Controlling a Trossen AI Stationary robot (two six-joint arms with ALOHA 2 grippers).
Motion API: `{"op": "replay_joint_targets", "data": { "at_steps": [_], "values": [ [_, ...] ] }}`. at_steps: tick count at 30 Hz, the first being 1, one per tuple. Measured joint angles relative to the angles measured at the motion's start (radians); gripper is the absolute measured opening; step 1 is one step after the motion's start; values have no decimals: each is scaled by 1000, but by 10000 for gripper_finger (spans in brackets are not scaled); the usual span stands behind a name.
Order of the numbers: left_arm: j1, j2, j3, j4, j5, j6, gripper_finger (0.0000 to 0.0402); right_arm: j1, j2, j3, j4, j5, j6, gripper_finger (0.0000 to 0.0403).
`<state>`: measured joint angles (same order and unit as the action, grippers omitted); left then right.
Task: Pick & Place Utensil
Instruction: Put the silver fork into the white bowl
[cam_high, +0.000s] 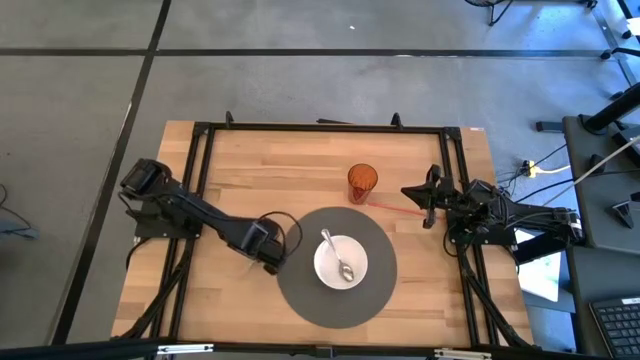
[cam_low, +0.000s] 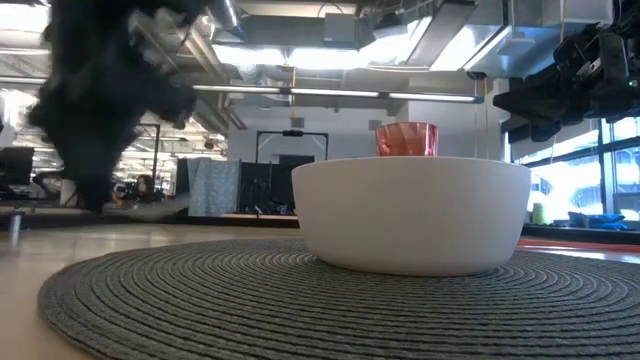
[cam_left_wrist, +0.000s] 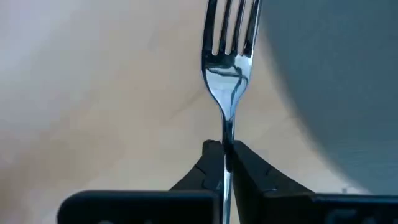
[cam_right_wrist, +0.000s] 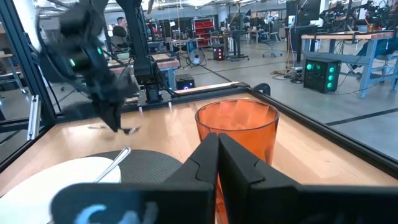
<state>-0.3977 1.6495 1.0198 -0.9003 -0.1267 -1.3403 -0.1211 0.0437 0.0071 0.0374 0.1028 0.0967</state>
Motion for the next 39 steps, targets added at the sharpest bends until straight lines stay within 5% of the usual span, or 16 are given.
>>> {"op": "replay_joint_targets", "data": {
  "at_steps": [4,13,20,30,35,39],
  "values": [
    [7,-1,146,-197,-82,50,6,0,0,0,0,0,0,11],
    [42,51,394,-211,-238,350,5,0,0,0,0,0,2,11],
    [91,271,690,-264,-242,620,5,0,0,0,0,0,3,11],
    [89,646,1313,-592,-283,882,5,0,0,0,0,-1,4,11],
    [80,706,1290,-566,-136,962,5,0,0,0,-1,-1,4,11],
    [75,740,1313,-613,-194,971,4,0,0,0,-1,0,4,11]
  ]
}}
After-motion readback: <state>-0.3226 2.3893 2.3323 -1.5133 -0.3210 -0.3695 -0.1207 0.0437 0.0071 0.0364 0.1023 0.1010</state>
